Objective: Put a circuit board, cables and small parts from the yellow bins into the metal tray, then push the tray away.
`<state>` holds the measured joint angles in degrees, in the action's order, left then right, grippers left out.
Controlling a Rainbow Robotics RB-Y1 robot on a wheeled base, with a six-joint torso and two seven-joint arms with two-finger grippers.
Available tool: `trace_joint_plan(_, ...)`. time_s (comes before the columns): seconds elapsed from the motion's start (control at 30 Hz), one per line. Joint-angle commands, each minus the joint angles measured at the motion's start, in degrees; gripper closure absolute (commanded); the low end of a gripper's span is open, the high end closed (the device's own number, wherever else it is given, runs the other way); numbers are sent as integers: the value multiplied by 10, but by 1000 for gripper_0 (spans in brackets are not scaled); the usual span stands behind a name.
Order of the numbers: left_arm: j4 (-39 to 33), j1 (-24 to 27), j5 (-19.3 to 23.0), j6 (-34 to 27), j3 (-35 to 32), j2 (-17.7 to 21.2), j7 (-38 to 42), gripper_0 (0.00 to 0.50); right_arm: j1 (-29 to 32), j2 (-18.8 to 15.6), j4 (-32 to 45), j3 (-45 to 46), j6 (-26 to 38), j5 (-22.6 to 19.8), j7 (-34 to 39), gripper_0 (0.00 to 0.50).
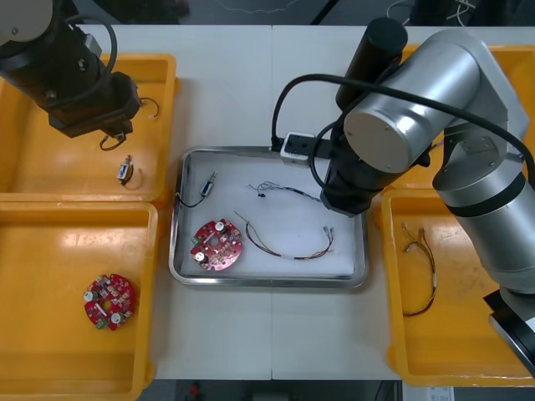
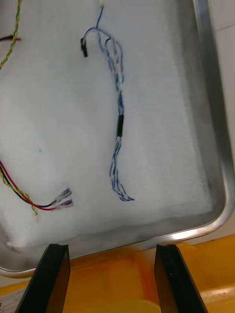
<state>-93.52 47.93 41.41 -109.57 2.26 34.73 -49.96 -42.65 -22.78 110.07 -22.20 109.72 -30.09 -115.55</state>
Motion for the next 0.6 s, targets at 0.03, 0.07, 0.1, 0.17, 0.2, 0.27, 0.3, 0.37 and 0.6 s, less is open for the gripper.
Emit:
trace_joint_plan(0.03, -19, 8, 6, -4, 13, -12, -32, 498, 4, 13, 55, 55, 3, 25, 20, 0)
trace_joint_plan(0.07, -18, 13, 5, -4, 26, -16, -29, 500, 3, 13, 65, 64, 3, 39, 23, 0)
trace_joint_plan(0.1, -18, 16, 5, -4, 39, -19, -27, 498, 4, 13, 75, 73, 3, 52, 24, 0)
trace_joint_plan(0.17, -18, 20, 7, -4, 55, -26, -22, 500, 4, 14, 84, 85, 3, 64, 28, 0)
trace_joint_plan(0.2, -19, 22, 7, -4, 64, -31, -19, 498, 4, 14, 90, 95, 3, 70, 31, 0)
trace_joint_plan(0.27, -19, 23, 7, -1, 75, -41, -15, 500, 4, 12, 95, 109, 3, 73, 35, 0)
trace_joint_plan(0.3, -19, 22, 7, 5, 83, -48, -13, 500, 4, 11, 97, 120, 3, 74, 38, 0)
trace_joint_plan(0.37, -19, 23, 6, 14, 95, -56, -8, 498, 4, 5, 100, 132, 3, 72, 60, 0)
trace_joint_plan(0.6, -18, 31, -8, 34, 136, -93, 3, 498, 21, -31, 128, 160, 3, 64, 167, 0)
